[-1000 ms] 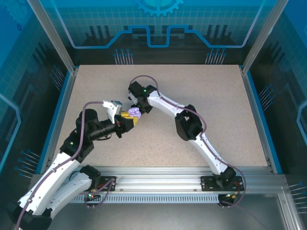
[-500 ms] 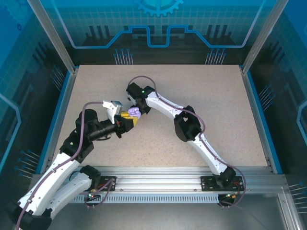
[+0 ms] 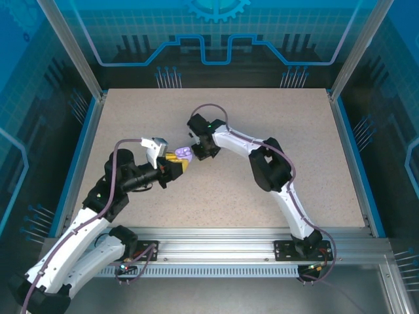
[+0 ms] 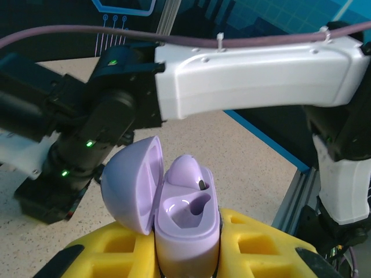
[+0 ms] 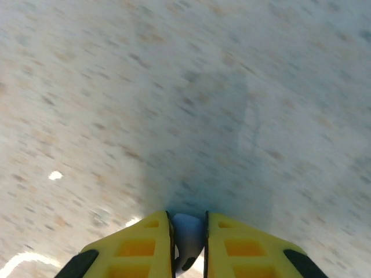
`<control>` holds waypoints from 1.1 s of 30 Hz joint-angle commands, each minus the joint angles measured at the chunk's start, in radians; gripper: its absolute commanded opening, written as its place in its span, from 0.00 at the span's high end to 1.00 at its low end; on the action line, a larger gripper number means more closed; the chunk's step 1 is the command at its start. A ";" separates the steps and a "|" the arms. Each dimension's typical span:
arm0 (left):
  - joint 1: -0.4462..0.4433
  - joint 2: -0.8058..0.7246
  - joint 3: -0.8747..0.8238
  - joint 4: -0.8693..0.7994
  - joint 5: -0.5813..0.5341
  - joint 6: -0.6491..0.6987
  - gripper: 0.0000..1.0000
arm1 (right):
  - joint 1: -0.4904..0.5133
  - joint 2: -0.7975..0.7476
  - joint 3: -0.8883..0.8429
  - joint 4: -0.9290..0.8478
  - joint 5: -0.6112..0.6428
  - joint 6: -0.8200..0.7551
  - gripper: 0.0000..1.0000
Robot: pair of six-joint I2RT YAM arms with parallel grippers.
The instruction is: Insert the wireless bluetooth earbuds into the charging case
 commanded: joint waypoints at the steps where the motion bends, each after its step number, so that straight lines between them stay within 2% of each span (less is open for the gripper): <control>1: 0.009 0.012 -0.021 0.041 0.007 -0.033 0.82 | -0.041 -0.071 -0.109 0.006 0.041 0.025 0.83; 20: 0.005 0.190 -0.106 0.273 0.045 -0.121 0.82 | -0.178 -0.527 -0.664 0.313 -0.016 0.088 0.85; 26: 0.000 0.258 -0.130 0.344 0.041 -0.157 0.82 | -0.199 -0.675 -0.779 0.416 -0.053 0.096 0.86; 33: -0.006 0.338 -0.126 0.393 0.027 -0.186 0.82 | -0.210 -0.801 -0.833 0.442 -0.104 0.096 0.86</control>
